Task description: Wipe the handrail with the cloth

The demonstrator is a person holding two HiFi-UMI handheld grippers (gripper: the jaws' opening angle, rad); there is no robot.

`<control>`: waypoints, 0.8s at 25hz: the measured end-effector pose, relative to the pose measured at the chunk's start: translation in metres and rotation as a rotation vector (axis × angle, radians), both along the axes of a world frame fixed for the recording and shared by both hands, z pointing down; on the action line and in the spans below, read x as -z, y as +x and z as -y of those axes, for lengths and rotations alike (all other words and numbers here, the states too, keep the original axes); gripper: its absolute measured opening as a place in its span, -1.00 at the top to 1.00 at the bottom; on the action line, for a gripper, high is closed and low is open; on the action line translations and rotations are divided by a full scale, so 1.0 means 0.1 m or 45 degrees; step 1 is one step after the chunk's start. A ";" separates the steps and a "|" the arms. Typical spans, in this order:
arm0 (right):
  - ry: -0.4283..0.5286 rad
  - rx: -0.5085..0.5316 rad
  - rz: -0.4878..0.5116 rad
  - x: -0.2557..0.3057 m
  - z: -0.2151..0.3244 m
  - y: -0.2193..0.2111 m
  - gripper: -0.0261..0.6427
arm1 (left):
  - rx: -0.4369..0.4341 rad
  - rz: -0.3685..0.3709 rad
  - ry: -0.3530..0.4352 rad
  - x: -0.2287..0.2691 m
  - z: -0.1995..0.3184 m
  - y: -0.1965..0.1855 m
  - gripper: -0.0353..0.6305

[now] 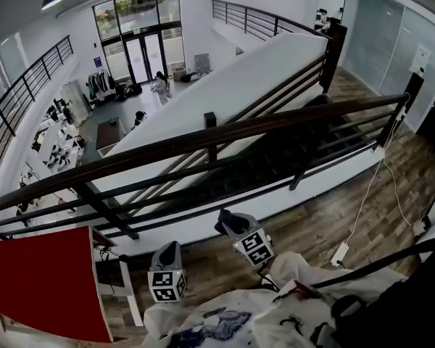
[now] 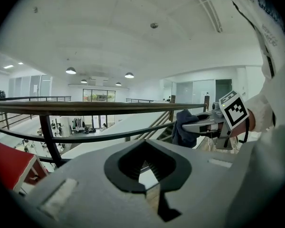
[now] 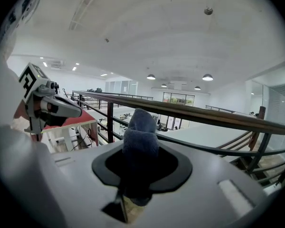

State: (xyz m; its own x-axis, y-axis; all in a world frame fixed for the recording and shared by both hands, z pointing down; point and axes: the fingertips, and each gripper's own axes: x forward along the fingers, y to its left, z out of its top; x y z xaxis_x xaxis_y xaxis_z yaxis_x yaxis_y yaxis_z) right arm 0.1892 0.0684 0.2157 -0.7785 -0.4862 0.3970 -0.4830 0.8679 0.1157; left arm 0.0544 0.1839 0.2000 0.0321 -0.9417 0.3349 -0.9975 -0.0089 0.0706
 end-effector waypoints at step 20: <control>0.091 -0.055 0.253 0.98 0.43 0.62 0.61 | -0.017 0.016 0.167 0.58 0.83 0.77 0.89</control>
